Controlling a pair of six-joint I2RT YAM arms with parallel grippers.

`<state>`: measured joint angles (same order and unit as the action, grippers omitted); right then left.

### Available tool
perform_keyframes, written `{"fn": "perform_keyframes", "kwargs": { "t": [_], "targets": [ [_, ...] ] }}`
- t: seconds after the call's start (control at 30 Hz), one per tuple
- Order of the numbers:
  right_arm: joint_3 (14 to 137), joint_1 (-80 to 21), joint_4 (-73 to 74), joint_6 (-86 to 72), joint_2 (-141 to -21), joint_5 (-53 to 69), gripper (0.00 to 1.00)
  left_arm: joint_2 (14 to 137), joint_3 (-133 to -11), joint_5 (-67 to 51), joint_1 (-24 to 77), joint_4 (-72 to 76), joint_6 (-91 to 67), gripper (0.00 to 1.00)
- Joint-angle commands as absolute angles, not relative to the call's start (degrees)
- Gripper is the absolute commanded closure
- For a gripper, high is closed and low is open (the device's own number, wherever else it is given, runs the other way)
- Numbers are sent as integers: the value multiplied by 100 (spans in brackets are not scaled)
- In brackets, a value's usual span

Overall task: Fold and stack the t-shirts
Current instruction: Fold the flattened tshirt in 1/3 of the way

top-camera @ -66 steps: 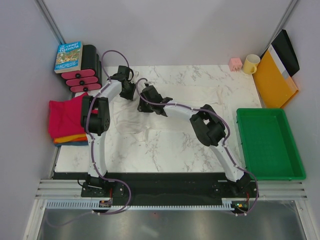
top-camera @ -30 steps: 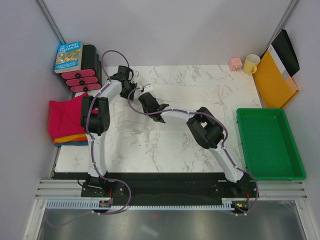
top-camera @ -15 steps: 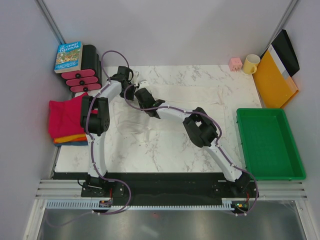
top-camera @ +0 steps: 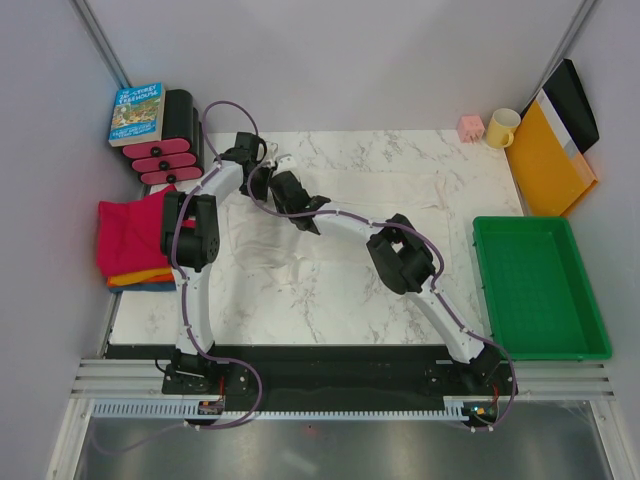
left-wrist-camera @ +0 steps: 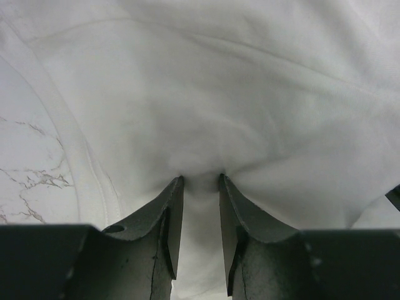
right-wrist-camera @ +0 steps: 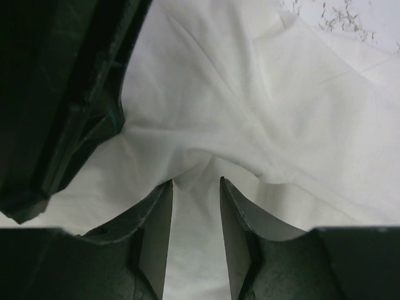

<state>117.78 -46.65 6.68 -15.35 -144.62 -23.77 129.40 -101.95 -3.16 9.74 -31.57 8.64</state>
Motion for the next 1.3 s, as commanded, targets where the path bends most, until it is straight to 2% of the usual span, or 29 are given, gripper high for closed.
{"fn": "perform_keyframes", "kwargs": {
  "t": [0.0,0.33,0.87,1.27],
  "targets": [
    [12260,-4649,501,-1626,-14651,-2320,57,12964,-10011,-352,984,-3357,967,64],
    [12498,-4597,519,-1758,-14888,-2338,64,13025,-10028,-360,984,-3358,1002,64],
    [13043,-4483,571,-1986,-15284,-2294,66,13078,-10063,-378,984,-3340,1046,65],
    [12990,-4456,562,-2030,-15188,-2338,83,13139,-10143,-378,984,-3366,1046,65]
  ]
}}
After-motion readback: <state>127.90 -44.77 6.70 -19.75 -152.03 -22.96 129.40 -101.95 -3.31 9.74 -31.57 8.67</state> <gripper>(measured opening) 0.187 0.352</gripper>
